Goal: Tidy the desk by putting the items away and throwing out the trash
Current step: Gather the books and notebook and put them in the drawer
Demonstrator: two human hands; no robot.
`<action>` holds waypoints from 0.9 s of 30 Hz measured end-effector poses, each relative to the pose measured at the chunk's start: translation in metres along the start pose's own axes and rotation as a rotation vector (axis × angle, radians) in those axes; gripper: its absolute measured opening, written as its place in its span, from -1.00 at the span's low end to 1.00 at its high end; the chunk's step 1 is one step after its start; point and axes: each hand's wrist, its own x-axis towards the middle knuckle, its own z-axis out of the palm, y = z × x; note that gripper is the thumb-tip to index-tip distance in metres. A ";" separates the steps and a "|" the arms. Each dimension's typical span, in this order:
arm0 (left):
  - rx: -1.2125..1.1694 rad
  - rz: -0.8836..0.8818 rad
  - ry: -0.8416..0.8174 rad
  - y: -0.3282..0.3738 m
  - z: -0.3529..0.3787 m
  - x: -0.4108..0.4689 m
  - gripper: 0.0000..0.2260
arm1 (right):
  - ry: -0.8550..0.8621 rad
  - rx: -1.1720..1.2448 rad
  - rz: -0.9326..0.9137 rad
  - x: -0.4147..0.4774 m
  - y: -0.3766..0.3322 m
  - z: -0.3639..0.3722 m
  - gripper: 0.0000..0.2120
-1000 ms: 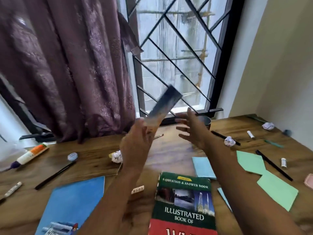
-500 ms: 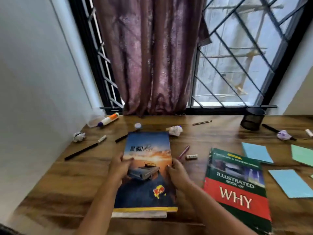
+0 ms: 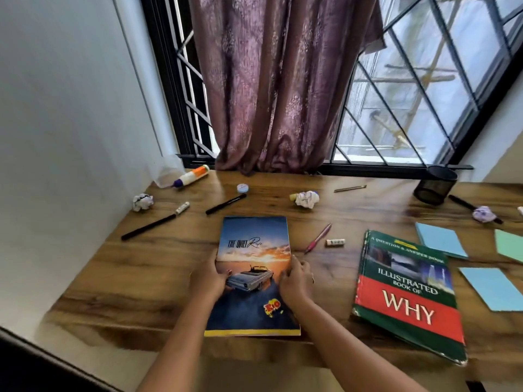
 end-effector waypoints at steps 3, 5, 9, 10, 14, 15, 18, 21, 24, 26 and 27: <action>0.080 0.004 -0.008 0.006 -0.003 -0.004 -0.57 | 0.005 -0.049 0.014 0.000 -0.001 0.002 -0.71; 0.116 0.004 -0.020 0.011 -0.005 -0.008 -0.59 | -0.010 -0.083 0.027 0.000 -0.002 0.004 -0.69; 0.122 0.018 -0.020 0.013 -0.005 -0.006 -0.57 | -0.063 -0.087 0.009 -0.004 -0.006 -0.001 -0.63; 0.114 0.014 -0.025 0.011 -0.005 -0.005 -0.55 | -0.088 -0.083 -0.004 -0.004 -0.006 -0.004 -0.64; 0.227 0.041 0.050 0.014 -0.004 -0.006 -0.42 | -0.139 -0.052 -0.054 -0.006 0.003 -0.026 -0.69; 0.280 0.081 0.098 0.020 0.001 -0.007 -0.37 | -0.115 -0.053 -0.061 -0.006 0.010 -0.037 -0.67; 0.236 0.241 0.193 0.056 0.026 -0.025 -0.37 | 0.039 -0.131 -0.070 -0.002 0.040 -0.079 -0.57; 0.236 0.443 0.073 0.103 0.074 -0.054 -0.47 | 0.239 -0.183 0.057 -0.003 0.085 -0.131 -0.55; 0.291 0.470 -0.254 0.141 0.131 -0.082 -0.39 | 0.330 -0.294 0.239 -0.015 0.128 -0.176 -0.51; 0.267 0.434 -0.442 0.157 0.169 -0.103 -0.34 | 0.324 -0.320 0.337 -0.028 0.152 -0.197 -0.48; 0.258 0.420 -0.488 0.161 0.184 -0.112 -0.31 | 0.311 -0.329 0.363 -0.033 0.162 -0.201 -0.46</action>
